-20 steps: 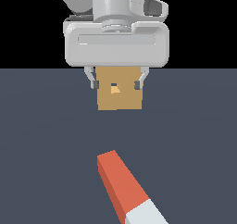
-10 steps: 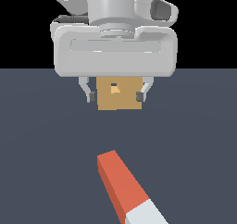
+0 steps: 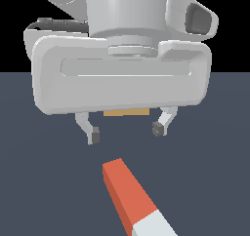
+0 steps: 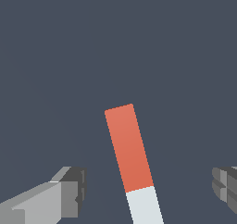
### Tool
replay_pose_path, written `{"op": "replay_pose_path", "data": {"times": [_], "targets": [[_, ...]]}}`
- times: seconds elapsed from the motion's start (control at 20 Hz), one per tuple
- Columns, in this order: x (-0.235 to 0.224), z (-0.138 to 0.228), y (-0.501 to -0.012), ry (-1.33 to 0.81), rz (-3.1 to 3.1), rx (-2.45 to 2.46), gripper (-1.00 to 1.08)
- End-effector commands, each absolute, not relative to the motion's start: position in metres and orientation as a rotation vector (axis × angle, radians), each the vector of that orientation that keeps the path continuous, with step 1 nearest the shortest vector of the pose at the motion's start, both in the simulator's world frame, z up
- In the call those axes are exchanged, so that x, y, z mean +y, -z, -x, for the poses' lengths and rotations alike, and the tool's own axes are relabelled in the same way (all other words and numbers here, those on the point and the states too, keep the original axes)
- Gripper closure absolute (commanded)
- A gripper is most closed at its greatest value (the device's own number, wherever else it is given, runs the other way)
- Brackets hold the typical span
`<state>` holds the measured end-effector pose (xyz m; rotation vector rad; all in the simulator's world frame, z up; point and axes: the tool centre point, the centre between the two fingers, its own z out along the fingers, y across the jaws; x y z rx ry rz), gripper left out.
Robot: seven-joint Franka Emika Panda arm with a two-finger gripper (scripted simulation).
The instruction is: Insert the peg into the horizontal hole in a box.
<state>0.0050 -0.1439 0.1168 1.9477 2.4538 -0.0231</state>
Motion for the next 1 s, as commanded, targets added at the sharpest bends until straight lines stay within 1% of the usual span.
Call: {"op": "replay_pose_path", "data": {"times": [0.0,0.5,0.95], "targets": [[-0.161,-0.009,-0.109,0.019,-1.899,2.493,-0.92],[-0.218,-0.031,-0.082,0.005,-1.720,2.626,-0.92],[-0.242,-0.045,-0.070,0.000,-1.636,2.682,-0.92]]}}
